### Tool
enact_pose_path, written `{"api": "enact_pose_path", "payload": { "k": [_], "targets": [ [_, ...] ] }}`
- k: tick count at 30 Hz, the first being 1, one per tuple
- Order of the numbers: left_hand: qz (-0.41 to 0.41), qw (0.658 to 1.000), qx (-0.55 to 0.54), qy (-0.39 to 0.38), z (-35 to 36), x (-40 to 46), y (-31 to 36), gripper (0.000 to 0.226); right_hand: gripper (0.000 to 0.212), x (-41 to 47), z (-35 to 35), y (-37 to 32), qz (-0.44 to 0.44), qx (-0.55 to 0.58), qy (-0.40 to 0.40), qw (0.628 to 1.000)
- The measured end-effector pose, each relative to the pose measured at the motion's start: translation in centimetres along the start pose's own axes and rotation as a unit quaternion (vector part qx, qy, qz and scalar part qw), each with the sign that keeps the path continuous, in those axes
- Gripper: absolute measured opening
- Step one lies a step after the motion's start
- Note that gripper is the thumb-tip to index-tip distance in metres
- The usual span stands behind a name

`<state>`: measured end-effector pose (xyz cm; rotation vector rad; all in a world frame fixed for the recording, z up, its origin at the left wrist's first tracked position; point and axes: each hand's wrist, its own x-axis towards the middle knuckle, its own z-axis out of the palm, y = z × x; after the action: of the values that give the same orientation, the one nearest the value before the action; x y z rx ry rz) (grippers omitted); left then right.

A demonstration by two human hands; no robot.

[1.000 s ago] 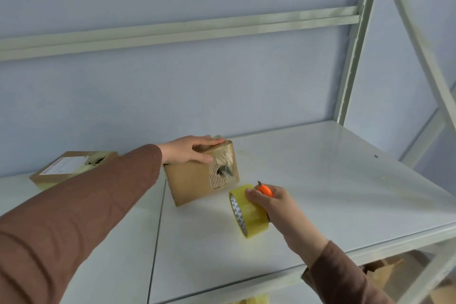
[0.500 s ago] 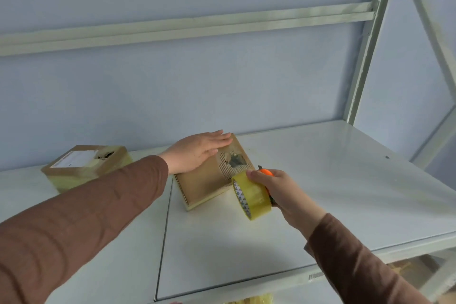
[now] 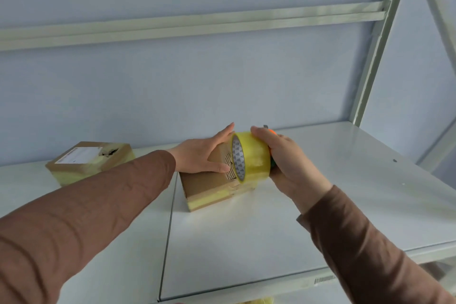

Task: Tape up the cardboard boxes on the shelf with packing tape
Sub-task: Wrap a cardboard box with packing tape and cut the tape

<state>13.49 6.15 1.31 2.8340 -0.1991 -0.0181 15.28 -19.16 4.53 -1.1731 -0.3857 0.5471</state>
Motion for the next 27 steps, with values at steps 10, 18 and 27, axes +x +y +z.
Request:
{"api": "enact_pose_path", "payload": {
  "k": [10, 18, 27],
  "targets": [
    [-0.022, 0.999, 0.024, -0.013, -0.1, 0.3, -0.7, 0.087, 0.024, -1.7, -0.9, 6.7, 0.082, -0.013, 0.052, 0.995],
    [0.022, 0.998, 0.058, -0.01, 1.2, 0.1, -1.2, 0.048, 0.023, -1.0, -2.2, 9.3, 0.112, -0.106, 0.073, 0.985],
    [-0.005, 0.988, 0.115, -0.105, 2.0, -0.6, -0.8, 0.078, 0.071, -2.4, -3.8, 11.4, -0.056, -0.201, -0.011, 0.978]
  ]
}}
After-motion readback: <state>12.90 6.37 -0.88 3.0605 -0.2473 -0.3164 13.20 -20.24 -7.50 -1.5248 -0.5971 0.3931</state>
